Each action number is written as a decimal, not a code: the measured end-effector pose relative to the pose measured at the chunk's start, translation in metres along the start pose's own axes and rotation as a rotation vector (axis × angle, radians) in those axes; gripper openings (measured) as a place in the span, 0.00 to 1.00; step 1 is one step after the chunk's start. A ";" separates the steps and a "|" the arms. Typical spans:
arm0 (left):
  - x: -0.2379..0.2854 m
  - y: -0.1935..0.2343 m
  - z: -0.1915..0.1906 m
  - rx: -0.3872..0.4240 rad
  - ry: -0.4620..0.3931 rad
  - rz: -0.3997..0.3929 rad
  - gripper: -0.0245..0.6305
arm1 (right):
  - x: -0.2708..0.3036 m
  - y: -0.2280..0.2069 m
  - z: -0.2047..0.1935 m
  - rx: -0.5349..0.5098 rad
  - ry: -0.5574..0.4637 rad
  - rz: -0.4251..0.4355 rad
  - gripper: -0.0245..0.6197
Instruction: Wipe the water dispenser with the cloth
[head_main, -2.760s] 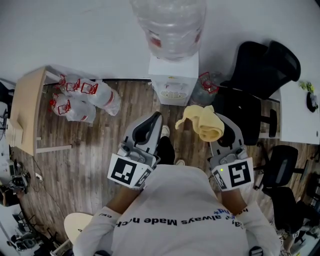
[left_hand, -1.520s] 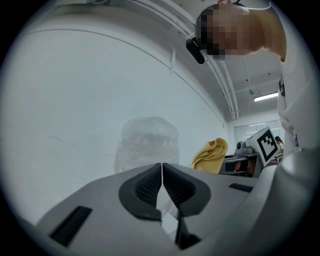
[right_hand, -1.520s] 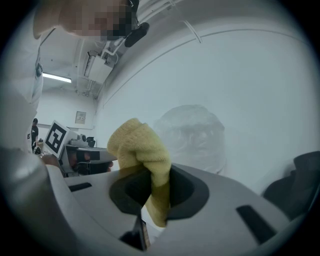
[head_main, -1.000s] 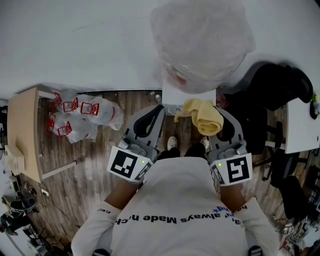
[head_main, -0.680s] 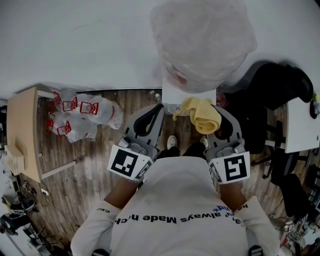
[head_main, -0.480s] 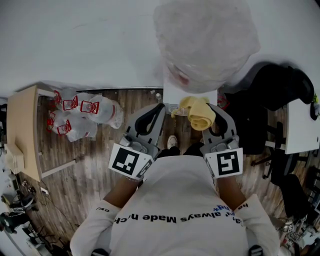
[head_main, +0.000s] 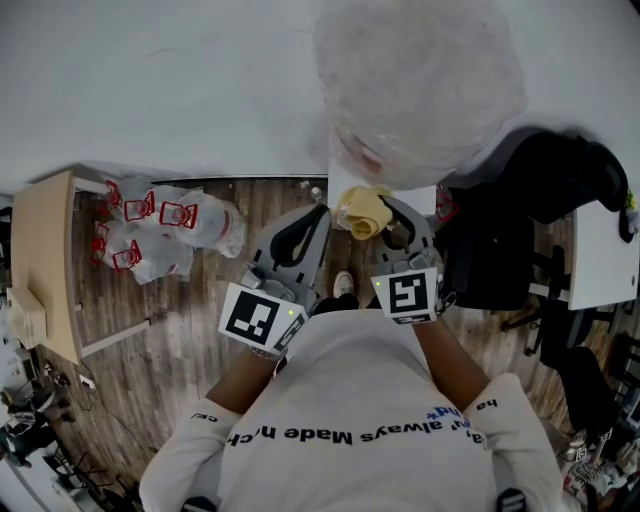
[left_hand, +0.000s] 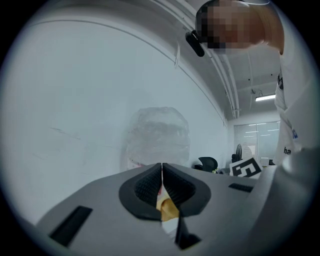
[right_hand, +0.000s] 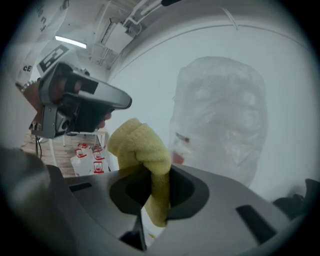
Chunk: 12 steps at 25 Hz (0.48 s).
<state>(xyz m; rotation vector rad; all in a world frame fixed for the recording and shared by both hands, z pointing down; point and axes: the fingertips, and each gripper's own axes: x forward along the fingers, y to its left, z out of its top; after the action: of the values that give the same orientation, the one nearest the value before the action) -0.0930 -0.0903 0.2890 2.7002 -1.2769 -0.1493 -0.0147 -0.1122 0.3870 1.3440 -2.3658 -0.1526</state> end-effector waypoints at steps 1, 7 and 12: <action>0.001 0.001 0.000 -0.001 0.000 0.000 0.08 | 0.006 0.002 -0.005 -0.009 0.007 -0.002 0.14; 0.006 0.008 -0.003 -0.004 0.007 0.003 0.08 | 0.037 0.016 -0.031 -0.048 0.057 0.015 0.14; 0.007 0.011 -0.005 -0.006 0.008 0.004 0.08 | 0.063 0.031 -0.054 -0.082 0.095 0.029 0.14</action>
<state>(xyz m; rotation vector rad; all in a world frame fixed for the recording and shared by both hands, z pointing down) -0.0960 -0.1019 0.2956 2.6902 -1.2775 -0.1421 -0.0460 -0.1430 0.4638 1.2510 -2.2737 -0.1720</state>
